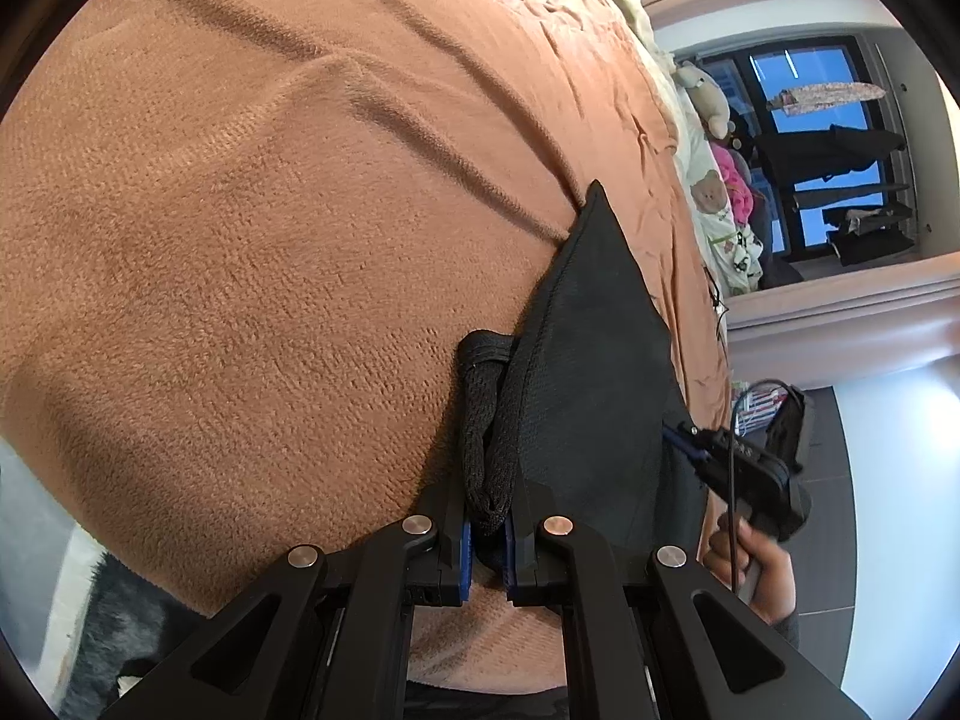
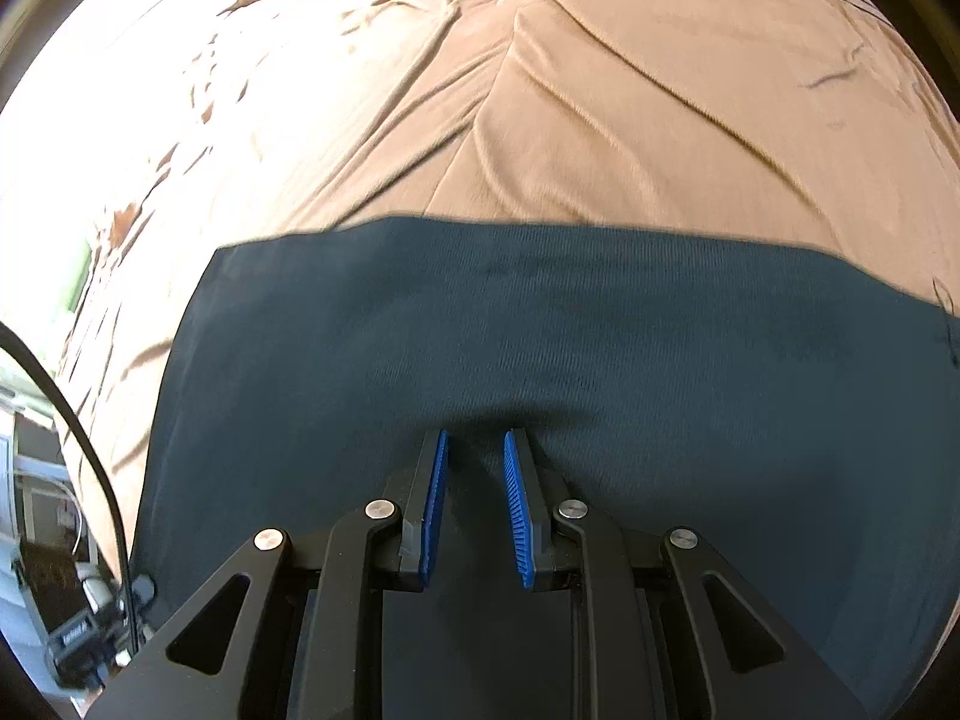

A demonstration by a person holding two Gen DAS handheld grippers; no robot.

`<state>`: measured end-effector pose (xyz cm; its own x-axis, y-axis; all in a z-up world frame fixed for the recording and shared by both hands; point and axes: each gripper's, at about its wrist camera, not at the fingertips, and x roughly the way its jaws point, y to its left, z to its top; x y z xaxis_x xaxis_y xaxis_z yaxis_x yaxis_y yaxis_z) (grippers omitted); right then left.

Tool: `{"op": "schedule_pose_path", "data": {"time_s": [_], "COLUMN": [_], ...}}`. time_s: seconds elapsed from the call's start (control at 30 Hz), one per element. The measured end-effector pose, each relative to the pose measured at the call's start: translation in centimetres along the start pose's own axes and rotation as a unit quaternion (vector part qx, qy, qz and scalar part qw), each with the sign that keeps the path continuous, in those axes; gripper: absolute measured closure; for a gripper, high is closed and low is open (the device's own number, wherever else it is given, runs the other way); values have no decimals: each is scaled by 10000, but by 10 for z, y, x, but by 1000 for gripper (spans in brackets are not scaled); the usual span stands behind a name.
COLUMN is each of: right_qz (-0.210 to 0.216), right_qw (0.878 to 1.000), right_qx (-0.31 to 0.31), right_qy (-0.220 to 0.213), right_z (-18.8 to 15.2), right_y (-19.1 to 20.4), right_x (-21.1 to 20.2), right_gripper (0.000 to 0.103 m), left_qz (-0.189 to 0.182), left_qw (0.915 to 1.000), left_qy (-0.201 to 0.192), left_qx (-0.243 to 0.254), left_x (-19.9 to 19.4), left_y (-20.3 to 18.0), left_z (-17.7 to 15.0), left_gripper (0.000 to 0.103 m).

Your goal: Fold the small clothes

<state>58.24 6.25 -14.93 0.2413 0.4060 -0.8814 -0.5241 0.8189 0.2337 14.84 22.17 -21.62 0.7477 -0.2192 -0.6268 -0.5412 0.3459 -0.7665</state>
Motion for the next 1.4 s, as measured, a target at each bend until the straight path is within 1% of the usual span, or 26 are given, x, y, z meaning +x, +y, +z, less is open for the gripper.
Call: {"op": "schedule_pose_path", "data": {"time_s": [0.03, 0.07, 0.17, 0.3, 0.33, 0.37, 0.43, 0.5, 0.57, 0.6, 0.63, 0.67, 0.83, 0.93, 1.07, 1.2, 1.4], "right_qz": [-180, -233, -245, -390, -420, -426, -320, -182, -166, -121, -46, -53, 206, 253, 188, 392, 416], "right_qw": [9998, 9997, 9992, 9985, 9984, 9983, 9984, 9991, 9994, 9993, 9987, 9983, 9964, 9954, 9949, 9934, 9934], "right_qx": [39, 105, 312, 348, 345, 374, 470, 388, 260, 275, 355, 383, 449, 423, 405, 442, 346], "right_qy": [-41, -61, -99, -191, -175, -146, -80, 28, 161, 224, 374, 441, 682, 826, 906, 981, 1011], "right_z": [8, 9, 19, 40, 41, 44, 47, 35, 24, 20, 12, 5, -26, -50, -70, -92, -127], "right_y": [-2, -4, -8, -15, -12, -6, -12, -15, -13, -15, -13, -12, -6, 2, 4, 8, 20], "right_x": [4, 5, 12, 17, 18, 21, 15, 10, 7, 4, 3, 1, -5, -12, -15, -21, -15], "right_gripper": [92, 94, 95, 95, 95, 95, 95, 95, 95, 95, 95, 95, 95, 95, 95, 95, 95], "left_qz": [-8, -12, 6, 8, 9, 9, -6, -51, -71, -78, -80, -87, -154, -204, -314, -427, -642], "left_qw": [10000, 10000, 10000, 10000, 10000, 10000, 10000, 10000, 10000, 10000, 10000, 10000, 9999, 9998, 9995, 9990, 9974], "left_qy": [3, 4, -3, -5, -10, -18, -23, -16, -8, -9, -12, -11, -3, 1, -1, 4, -32], "left_qx": [-19, -31, -3, -11, -5, 3, 5, -17, -12, -4, 11, 9, -13, -18, 21, 92, 314], "left_x": [0, 0, 0, 1, 1, 2, 2, 3, 3, 4, 4, 4, 4, 3, -1, -5, -13], "left_y": [0, 1, 0, 0, 0, 0, 0, 2, 2, 2, 2, 3, 3, 3, -2, -10, -37], "left_z": [0, 0, 0, 1, 1, 1, 1, 2, 2, 3, 3, 3, 5, 5, 6, 8, 11], "left_gripper": [96, 96, 96, 96, 96, 96, 96, 96, 97, 97, 97, 97, 97, 97, 97, 98, 98]}}
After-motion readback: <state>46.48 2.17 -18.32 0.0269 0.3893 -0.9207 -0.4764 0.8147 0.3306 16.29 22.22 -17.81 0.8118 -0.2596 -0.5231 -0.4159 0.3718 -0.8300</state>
